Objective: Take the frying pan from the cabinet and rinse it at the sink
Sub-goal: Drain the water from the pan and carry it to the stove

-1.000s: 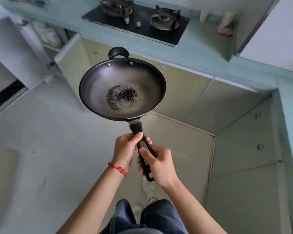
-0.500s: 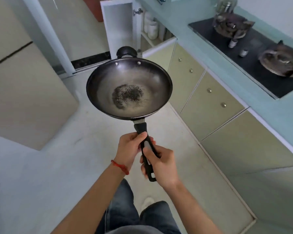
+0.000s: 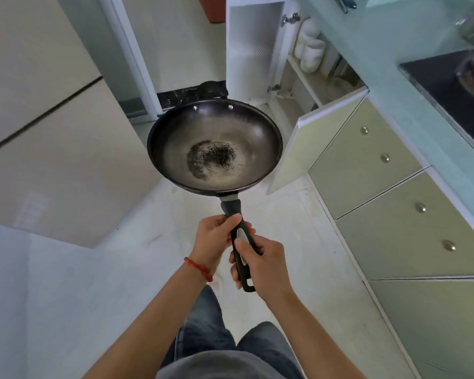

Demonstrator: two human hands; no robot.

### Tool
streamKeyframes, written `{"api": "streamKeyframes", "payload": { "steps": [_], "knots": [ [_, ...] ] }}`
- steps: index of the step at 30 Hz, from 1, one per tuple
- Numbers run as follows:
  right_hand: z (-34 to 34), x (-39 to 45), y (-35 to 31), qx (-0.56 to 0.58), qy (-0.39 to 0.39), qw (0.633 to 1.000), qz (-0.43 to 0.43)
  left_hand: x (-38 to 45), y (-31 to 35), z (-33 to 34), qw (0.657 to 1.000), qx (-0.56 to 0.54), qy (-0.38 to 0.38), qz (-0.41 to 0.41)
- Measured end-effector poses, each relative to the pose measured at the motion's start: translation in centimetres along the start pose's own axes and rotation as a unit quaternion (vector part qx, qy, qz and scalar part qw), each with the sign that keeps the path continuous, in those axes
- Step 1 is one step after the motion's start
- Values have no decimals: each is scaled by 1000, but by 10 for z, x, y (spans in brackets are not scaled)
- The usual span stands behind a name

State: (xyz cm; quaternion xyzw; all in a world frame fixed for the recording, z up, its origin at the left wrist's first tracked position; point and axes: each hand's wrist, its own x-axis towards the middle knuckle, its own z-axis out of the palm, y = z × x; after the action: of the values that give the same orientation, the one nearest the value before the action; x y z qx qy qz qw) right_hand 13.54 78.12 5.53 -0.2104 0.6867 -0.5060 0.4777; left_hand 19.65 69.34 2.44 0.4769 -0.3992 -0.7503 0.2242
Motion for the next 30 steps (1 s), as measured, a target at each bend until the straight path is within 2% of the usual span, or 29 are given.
{"api": "streamKeyframes", "payload": {
  "steps": [8,19,25,30],
  "knots": [
    [24,123,-55,-15,1,1000,11,116,72,-10,1000,12,1,-19],
    [-7,309,-128,-19,-11,1000,19,287,159,41,999,4,17,-33],
    [-23,375,-172,2,-13,1000,27,351,204,65,999,19,2,-33],
    [-28,419,-196,19,25,999,24,399,233,79,998,39,-28,-35]
  ]
}}
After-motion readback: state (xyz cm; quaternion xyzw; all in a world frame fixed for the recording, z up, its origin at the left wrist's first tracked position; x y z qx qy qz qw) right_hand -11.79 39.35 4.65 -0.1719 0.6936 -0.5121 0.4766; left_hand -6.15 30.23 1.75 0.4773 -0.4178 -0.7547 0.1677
